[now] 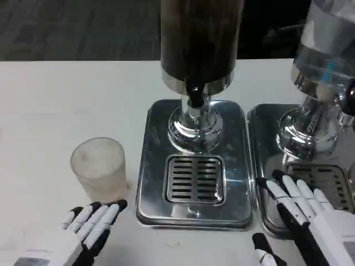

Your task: Grasp the cup under the faucet to collect the drink, then remove the cup.

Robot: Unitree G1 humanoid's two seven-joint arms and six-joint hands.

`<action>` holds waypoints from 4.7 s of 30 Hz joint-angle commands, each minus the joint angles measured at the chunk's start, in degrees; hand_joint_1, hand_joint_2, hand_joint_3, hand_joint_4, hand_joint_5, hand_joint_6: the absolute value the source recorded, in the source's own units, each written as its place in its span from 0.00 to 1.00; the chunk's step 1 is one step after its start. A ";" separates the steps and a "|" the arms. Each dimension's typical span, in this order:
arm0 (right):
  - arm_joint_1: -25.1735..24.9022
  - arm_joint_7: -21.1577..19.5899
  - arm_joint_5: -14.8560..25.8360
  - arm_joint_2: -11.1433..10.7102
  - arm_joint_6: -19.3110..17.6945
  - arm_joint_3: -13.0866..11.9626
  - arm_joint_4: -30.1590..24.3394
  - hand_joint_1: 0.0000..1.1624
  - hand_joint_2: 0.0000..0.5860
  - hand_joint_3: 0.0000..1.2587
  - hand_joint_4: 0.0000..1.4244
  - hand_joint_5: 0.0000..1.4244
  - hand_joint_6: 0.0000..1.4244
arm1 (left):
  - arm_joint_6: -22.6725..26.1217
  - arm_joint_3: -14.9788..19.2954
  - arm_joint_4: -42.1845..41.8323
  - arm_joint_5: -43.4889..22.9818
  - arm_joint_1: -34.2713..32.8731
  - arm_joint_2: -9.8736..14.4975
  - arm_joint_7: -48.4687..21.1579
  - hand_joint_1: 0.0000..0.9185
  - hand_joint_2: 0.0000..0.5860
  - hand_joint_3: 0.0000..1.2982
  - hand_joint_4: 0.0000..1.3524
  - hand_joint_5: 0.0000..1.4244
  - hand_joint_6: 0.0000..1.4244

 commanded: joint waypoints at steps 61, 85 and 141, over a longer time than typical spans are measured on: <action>-6.56 -4.66 -2.44 4.31 0.60 6.11 1.98 0.33 0.84 0.14 0.00 0.00 0.00 | -10.88 -1.60 46.32 -12.25 -37.85 2.32 13.70 0.10 0.00 0.00 0.00 0.01 0.04; -7.32 -6.27 -2.64 3.95 0.98 8.12 3.04 0.34 0.83 0.20 0.02 0.00 0.00 | -15.24 -12.42 66.01 -9.78 -50.48 5.66 17.10 0.18 0.01 0.00 0.00 0.10 0.13; -6.71 -5.46 0.18 3.74 1.47 7.69 2.37 0.39 0.85 0.23 0.10 0.00 0.00 | -21.45 -18.13 78.31 -14.95 -54.30 1.64 26.31 0.61 0.01 0.53 0.58 0.73 0.92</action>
